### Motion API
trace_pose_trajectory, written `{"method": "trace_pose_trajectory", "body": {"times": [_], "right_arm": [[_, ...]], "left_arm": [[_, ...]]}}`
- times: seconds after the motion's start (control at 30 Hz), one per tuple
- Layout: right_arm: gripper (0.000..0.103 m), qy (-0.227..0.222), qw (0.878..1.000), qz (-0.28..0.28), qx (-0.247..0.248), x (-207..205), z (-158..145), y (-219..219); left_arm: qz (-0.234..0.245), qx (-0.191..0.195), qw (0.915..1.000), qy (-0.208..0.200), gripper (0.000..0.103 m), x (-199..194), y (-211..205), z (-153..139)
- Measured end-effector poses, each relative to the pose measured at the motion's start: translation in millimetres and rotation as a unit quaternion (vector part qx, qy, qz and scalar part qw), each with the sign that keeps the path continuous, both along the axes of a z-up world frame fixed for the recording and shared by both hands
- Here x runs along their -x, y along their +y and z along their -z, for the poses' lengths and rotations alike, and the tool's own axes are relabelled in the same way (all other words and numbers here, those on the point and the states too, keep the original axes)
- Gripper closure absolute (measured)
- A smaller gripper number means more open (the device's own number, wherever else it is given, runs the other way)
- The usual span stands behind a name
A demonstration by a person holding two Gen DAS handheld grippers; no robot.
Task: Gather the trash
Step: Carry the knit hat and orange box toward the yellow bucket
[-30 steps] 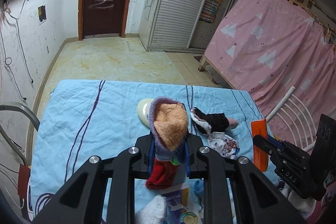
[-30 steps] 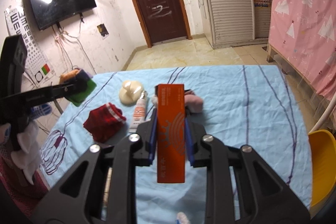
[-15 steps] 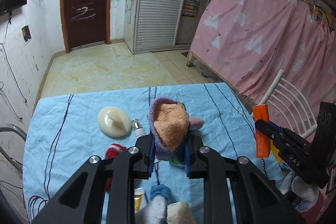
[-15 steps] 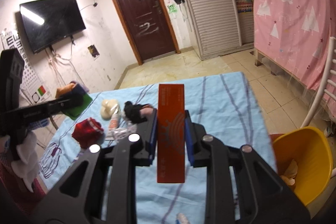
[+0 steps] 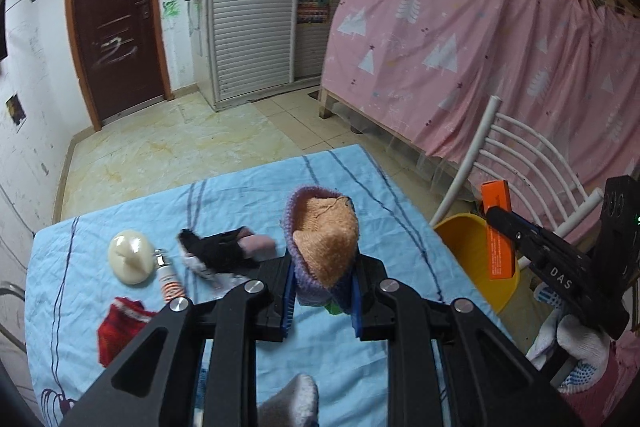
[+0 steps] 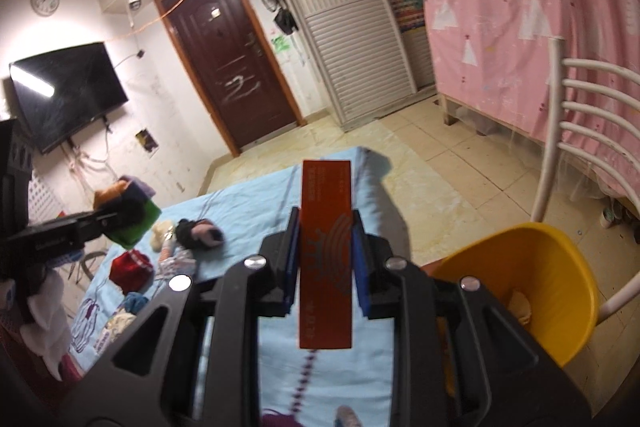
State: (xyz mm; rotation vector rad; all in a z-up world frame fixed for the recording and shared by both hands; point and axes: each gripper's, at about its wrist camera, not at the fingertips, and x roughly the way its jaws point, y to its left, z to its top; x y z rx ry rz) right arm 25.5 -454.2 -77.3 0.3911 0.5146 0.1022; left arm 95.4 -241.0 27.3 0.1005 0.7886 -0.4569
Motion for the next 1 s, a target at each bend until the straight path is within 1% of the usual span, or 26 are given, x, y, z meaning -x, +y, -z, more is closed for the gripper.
{"method": "trace_pose_trajectory", "body": {"times": [0.27,0.5,0.67,0.7,0.73,0.8,0.9,1.0], "right_arm": [[0.081,-0.001,0.999,0.037,-0.012,10.0,10.7,-49.0],[0.081,0.01,0.998,0.069,-0.008,13.6,22.9,-82.3],[0.081,0.022,0.996,0.086,-0.018,14.3,36.3,-106.2],[0.078,0.028,0.996,0.088,-0.019,12.5,38.7,-109.8],[0.067,0.032,0.995,0.09,-0.02,11.8,41.7,-113.5],[0.057,0.038,0.994,0.093,-0.03,12.6,48.1,-123.2],[0.057,0.037,0.993,0.102,-0.039,14.7,50.6,-131.0],[0.057,0.032,0.993,0.107,-0.048,20.1,51.9,-138.3]], "left_arm": [[0.045,-0.015,0.9988,0.009,0.091,8.8,-61.5,7.2],[0.09,-0.005,0.9955,0.026,0.091,16.9,-114.3,16.6],[0.117,-0.009,0.9925,0.036,0.091,20.0,-152.7,26.2],[0.12,-0.008,0.9921,0.038,0.091,20.2,-159.7,27.7],[0.121,-0.006,0.9918,0.039,0.091,20.9,-165.5,29.1],[0.124,-0.004,0.9913,0.042,0.091,19.8,-178.6,32.7],[0.133,0.004,0.9897,0.053,0.09,19.9,-198.9,40.9],[0.138,0.009,0.988,0.069,0.081,19.3,-213.5,49.1]]}}
